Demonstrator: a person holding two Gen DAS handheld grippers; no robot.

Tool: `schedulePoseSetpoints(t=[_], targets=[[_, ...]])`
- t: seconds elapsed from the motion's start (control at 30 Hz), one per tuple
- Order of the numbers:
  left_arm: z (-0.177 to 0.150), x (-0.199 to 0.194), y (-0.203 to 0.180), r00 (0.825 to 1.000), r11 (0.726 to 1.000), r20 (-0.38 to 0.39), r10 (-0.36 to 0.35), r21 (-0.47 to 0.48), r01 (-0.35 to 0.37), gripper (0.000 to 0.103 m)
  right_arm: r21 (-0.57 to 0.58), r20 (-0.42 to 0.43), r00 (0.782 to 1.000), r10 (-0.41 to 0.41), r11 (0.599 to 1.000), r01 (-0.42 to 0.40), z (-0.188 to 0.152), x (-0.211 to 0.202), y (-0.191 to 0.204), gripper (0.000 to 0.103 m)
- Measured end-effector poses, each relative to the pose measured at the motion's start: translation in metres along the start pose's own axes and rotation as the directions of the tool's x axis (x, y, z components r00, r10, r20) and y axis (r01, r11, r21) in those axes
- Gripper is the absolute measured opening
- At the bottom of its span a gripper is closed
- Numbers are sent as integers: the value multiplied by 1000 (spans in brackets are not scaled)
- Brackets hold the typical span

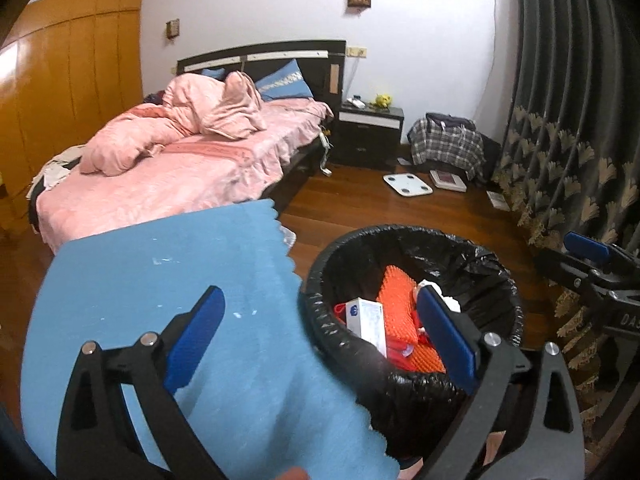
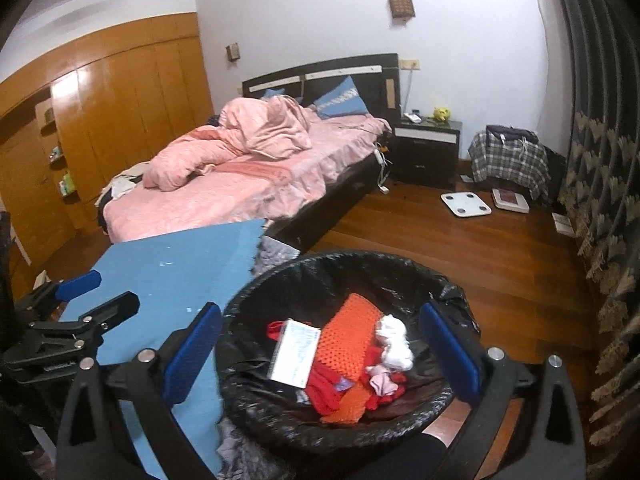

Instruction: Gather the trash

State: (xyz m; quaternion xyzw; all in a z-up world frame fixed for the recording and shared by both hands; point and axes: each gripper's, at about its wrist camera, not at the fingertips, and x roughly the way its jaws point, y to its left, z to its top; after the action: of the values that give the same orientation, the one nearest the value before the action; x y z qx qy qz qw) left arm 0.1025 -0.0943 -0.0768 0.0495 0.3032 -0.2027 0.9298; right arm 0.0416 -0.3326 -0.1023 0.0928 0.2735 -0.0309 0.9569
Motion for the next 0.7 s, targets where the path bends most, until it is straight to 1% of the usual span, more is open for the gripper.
schedulePoseSetpoints(t=[0.23,0.4,0.6,0.7], targets=[[-2,-47,9,998,1000,57,28,-16,-27,94,-49,42,998,38,998,-36,4,-33,32,97],[-3,-80,13,993,999,109,46,-30,-43,94,-79,63,996,62,995,-57,6,-51,51,97],[-6,-107,17,989,998,141,54,-41,-49,95,-104,78,994,79,992,-71,5,-66,67,97],[-5,-114,16,987,998,150,60,-40,-55,95,-110,84,993,87,991,-77,5,-70,71,97]])
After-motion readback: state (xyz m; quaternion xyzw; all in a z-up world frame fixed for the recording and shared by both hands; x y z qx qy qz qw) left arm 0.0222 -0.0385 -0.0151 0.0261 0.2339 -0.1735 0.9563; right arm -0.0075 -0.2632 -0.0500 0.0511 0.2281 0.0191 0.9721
